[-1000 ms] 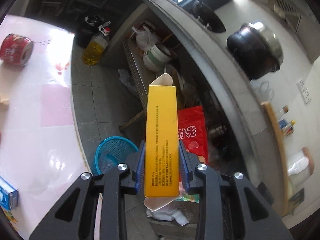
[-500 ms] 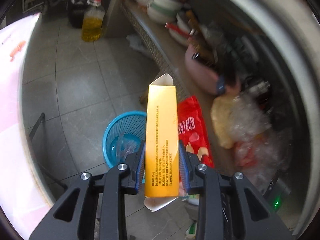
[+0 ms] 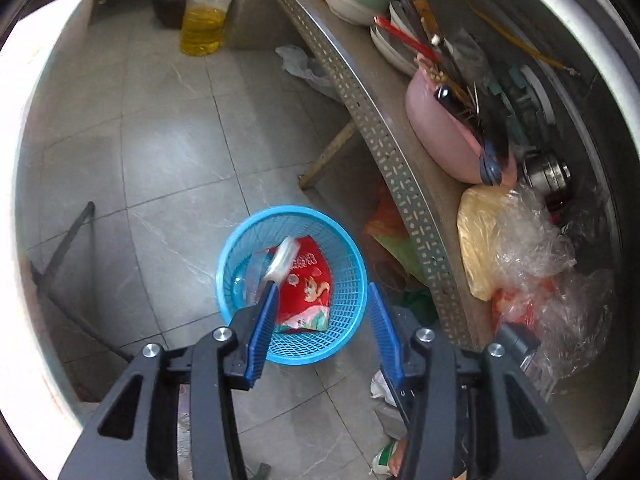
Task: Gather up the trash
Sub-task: 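Return both tools over the table toward the green bottle, then move the left tool to the pink sponge while the right tool approaches the red can, then grasp the pink sponge with the left tool while the right tool grasps the red can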
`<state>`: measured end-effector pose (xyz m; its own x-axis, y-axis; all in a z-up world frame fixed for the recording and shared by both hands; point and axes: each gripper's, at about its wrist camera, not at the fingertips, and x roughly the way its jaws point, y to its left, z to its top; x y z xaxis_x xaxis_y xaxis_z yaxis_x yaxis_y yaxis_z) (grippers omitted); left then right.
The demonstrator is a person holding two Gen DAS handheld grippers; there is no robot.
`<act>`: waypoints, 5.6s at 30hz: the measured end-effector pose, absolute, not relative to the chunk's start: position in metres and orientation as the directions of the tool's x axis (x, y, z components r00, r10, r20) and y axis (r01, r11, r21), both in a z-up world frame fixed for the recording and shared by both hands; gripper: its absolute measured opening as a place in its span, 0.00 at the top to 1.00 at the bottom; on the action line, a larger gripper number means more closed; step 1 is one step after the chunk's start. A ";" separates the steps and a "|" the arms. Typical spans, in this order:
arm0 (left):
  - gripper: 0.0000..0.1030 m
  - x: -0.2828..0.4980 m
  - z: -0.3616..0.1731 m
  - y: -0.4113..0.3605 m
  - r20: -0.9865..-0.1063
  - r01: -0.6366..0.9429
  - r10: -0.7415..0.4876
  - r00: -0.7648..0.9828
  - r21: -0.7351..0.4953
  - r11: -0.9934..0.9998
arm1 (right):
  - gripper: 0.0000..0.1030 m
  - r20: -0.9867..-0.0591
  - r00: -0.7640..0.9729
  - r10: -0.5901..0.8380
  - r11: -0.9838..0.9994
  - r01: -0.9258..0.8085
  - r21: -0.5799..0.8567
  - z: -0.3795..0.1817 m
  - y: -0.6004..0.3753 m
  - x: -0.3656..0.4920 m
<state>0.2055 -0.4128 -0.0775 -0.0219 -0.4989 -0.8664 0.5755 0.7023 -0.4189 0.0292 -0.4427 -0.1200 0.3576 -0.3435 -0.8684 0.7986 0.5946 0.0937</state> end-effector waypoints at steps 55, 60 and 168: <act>0.27 0.136 0.091 0.042 -0.712 0.300 -0.436 0.550 -0.319 0.899 | 0.26 -0.690 0.721 0.073 0.953 0.155 0.262 0.047 -0.242 0.109; 0.27 0.143 0.085 0.075 -0.713 0.224 -0.380 0.589 -0.308 0.925 | 0.26 -0.700 0.702 0.131 0.960 0.087 0.267 0.047 -0.213 0.124; 0.08 0.349 -0.033 0.147 -0.872 -0.146 0.047 0.488 -0.029 0.989 | 0.26 -0.744 0.628 0.227 0.966 -0.049 0.253 0.055 -0.224 0.334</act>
<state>0.3494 0.1466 -0.0330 0.4881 0.0466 -0.8716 -0.1457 0.9889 -0.0287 0.3343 -0.2237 0.0546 0.6280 0.2268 -0.7445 -0.0489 0.9662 0.2531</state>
